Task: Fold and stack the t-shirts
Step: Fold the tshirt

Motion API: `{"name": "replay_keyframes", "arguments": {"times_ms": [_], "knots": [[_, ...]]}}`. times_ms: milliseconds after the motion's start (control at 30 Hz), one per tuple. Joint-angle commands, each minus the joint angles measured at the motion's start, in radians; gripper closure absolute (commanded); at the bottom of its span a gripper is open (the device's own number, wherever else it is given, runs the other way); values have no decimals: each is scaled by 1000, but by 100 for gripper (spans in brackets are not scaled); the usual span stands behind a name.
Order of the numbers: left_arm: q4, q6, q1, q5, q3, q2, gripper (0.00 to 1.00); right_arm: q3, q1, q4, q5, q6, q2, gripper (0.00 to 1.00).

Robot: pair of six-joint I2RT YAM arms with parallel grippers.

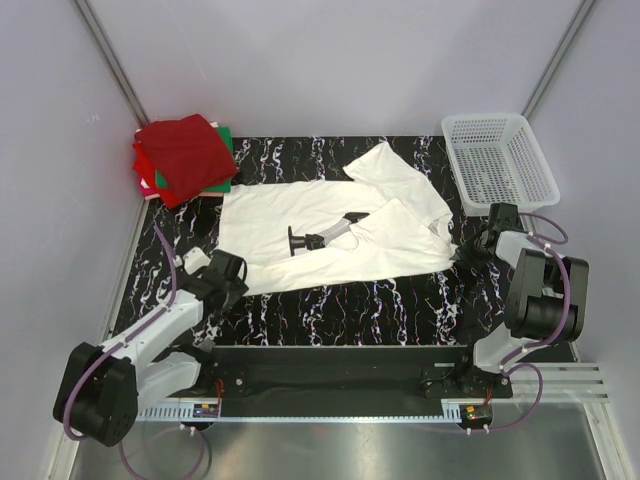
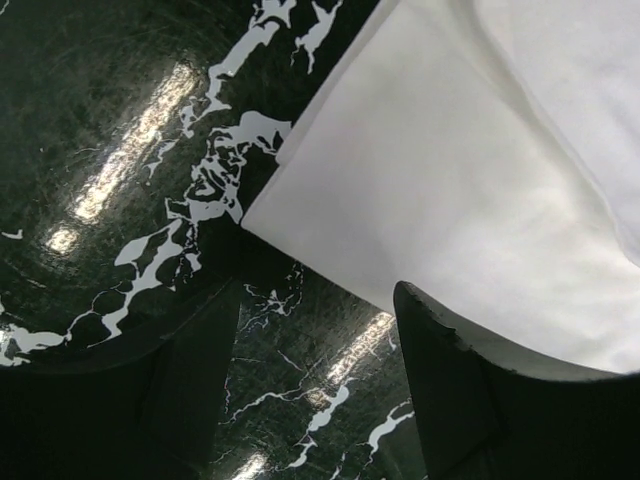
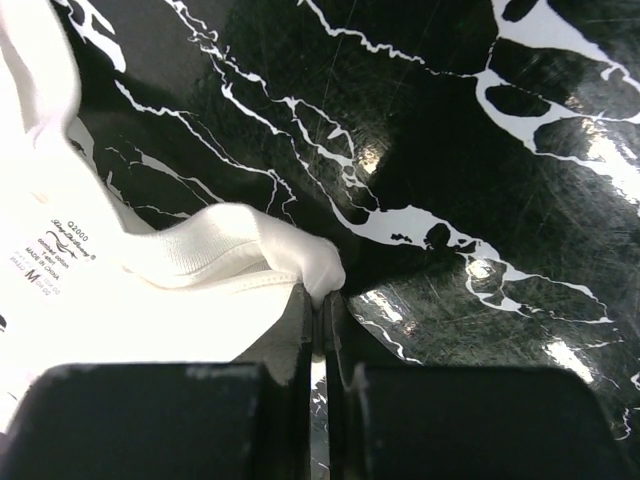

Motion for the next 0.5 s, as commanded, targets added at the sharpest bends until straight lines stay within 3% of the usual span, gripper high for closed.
{"name": "replay_keyframes", "arguments": {"times_ms": [0,133,233,267,300,367,467], "knots": [[0,-39,15,-52,16,32,31,-20,-5,6,-15,-9,2,100],[33,-32,35,-39,15,67,39,-20,-5,5,-22,-12,0,100],[43,-16,55,-25,31,113,57,-21,-5,-2,-29,-12,-9,100],[50,-6,61,-22,33,122,64,-21,-5,-5,-28,-12,-12,100],[60,-2,64,-19,34,131,79,-21,-5,-8,-29,-14,-15,100],[63,9,69,-15,38,134,98,-23,-5,-20,-32,-12,-29,100],[74,29,74,-11,41,127,100,-26,-5,-48,-37,-14,-63,100]]}}
